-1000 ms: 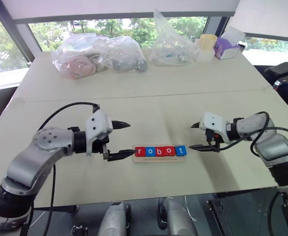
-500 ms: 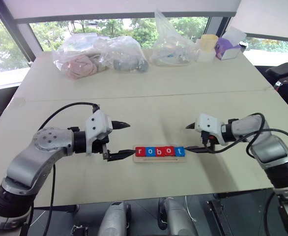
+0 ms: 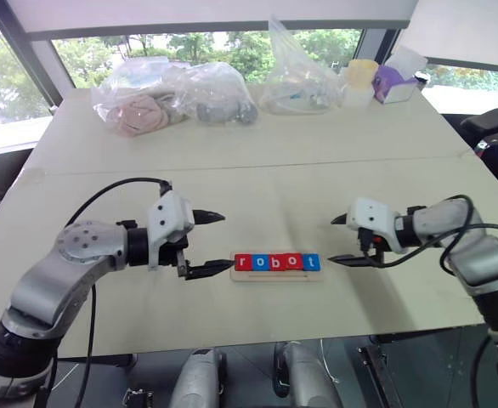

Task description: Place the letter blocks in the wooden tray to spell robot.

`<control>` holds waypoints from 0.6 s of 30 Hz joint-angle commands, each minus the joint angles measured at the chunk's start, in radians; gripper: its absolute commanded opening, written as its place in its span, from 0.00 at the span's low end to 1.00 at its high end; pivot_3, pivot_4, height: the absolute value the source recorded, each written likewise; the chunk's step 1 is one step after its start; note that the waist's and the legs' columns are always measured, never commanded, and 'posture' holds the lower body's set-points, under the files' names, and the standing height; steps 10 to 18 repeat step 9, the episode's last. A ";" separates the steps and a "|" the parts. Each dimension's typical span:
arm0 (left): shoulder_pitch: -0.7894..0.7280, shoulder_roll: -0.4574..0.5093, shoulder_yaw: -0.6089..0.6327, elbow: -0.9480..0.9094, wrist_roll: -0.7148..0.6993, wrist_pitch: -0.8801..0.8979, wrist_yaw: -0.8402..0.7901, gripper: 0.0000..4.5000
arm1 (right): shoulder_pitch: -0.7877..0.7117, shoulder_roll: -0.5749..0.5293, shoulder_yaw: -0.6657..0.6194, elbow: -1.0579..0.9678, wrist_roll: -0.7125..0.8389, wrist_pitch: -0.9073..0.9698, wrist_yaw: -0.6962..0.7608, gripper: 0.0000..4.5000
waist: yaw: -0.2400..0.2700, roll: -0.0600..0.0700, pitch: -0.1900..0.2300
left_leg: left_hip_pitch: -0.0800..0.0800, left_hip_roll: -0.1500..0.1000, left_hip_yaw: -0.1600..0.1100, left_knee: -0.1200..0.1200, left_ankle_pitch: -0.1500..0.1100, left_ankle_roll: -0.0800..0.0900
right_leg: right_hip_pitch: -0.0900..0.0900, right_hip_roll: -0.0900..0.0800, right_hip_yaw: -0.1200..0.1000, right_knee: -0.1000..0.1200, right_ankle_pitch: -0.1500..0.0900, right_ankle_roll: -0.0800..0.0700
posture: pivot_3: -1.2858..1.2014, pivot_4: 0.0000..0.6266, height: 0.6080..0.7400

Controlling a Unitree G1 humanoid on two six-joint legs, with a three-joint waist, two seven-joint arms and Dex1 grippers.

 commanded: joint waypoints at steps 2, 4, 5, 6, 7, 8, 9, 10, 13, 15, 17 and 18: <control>0.040 0.028 0.076 -0.061 -0.060 0.031 0.003 1.00 | 0.058 -0.034 -0.157 -0.218 0.155 0.185 -0.016 0.98 | -0.001 0.000 0.000 | 0.000 0.001 -0.001 0.000 0.000 0.000 | 0.000 0.000 0.000 0.000 0.000 0.000 | 0.52 0.24 1.00; 0.066 0.044 0.096 -0.072 -0.067 0.035 0.002 1.00 | 0.081 -0.041 -0.209 -0.286 0.210 0.268 -0.034 0.98 | -0.002 0.000 0.000 | 0.001 0.001 -0.001 0.000 0.000 0.000 | 0.000 0.000 0.000 0.000 0.000 0.000 | 0.52 0.24 1.00; 0.072 0.048 0.099 -0.075 -0.068 0.037 0.003 1.00 | 0.089 -0.045 -0.225 -0.306 0.227 0.292 -0.040 0.98 | -0.001 0.000 0.000 | 0.001 0.001 -0.001 0.000 0.000 0.000 | 0.000 0.000 0.000 0.000 0.000 0.000 | 0.52 0.24 1.00; 0.082 0.054 0.106 -0.078 -0.070 0.038 0.003 1.00 | 0.100 -0.050 -0.245 -0.330 0.246 0.319 -0.049 0.98 | 0.000 0.000 0.000 | 0.002 0.001 -0.001 0.000 0.000 0.000 | 0.000 0.000 0.000 0.000 0.000 0.000 | 0.52 0.24 1.00; 0.092 0.059 0.111 -0.082 -0.072 0.041 0.004 1.00 | 0.114 -0.056 -0.264 -0.351 0.263 0.345 -0.058 0.98 | 0.000 0.000 0.000 | 0.002 0.002 -0.001 0.000 0.000 0.000 | 0.001 0.000 0.000 0.000 0.000 0.000 | 0.52 0.24 1.00; 0.105 0.065 0.119 -0.087 -0.077 0.043 0.002 1.00 | 0.132 -0.063 -0.282 -0.374 0.278 0.366 -0.066 0.98 | 0.002 0.000 0.000 | 0.002 0.002 -0.001 0.000 0.000 0.000 | 0.001 0.000 0.000 0.000 0.000 0.000 | 0.52 0.24 1.00; 0.111 0.068 0.122 -0.092 -0.082 0.047 0.006 1.00 | 0.149 -0.070 -0.299 -0.392 0.292 0.383 -0.072 0.98 | 0.002 0.000 0.000 | 0.002 0.002 -0.001 0.000 0.000 0.000 | 0.001 0.000 0.000 0.000 0.000 0.000 | 0.52 0.24 1.00; 0.111 0.068 0.122 -0.092 -0.082 0.047 0.006 1.00 | 0.149 -0.070 -0.299 -0.392 0.292 0.383 -0.072 0.98 | 0.002 0.000 0.000 | 0.002 0.002 -0.001 0.000 0.000 0.000 | 0.001 0.000 0.000 0.000 0.000 0.000 | 0.52 0.24 1.00; 0.111 0.068 0.122 -0.092 -0.082 0.047 0.006 1.00 | 0.149 -0.070 -0.299 -0.392 0.292 0.383 -0.072 0.98 | 0.002 0.000 0.000 | 0.002 0.002 -0.001 0.000 0.000 0.000 | 0.001 0.000 0.000 0.000 0.000 0.000 | 0.52 0.24 1.00; 0.111 0.068 0.122 -0.092 -0.082 0.047 0.006 1.00 | 0.149 -0.070 -0.299 -0.392 0.292 0.383 -0.072 0.98 | 0.002 0.000 0.000 | 0.002 0.002 -0.001 0.000 0.000 0.000 | 0.001 0.000 0.000 0.000 0.000 0.000 | 0.52 0.24 1.00; 0.111 0.068 0.122 -0.092 -0.082 0.047 0.006 1.00 | 0.149 -0.070 -0.299 -0.392 0.292 0.383 -0.072 0.98 | 0.002 0.000 0.000 | 0.002 0.002 -0.001 0.000 0.000 0.000 | 0.001 0.000 0.000 0.000 0.000 0.000 | 0.52 0.24 1.00; 0.111 0.068 0.122 -0.092 -0.082 0.047 0.006 1.00 | 0.149 -0.070 -0.299 -0.392 0.292 0.383 -0.072 0.98 | 0.002 0.000 0.000 | 0.002 0.002 -0.001 0.000 0.000 0.000 | 0.001 0.000 0.000 0.000 0.000 0.000 | 0.52 0.24 1.00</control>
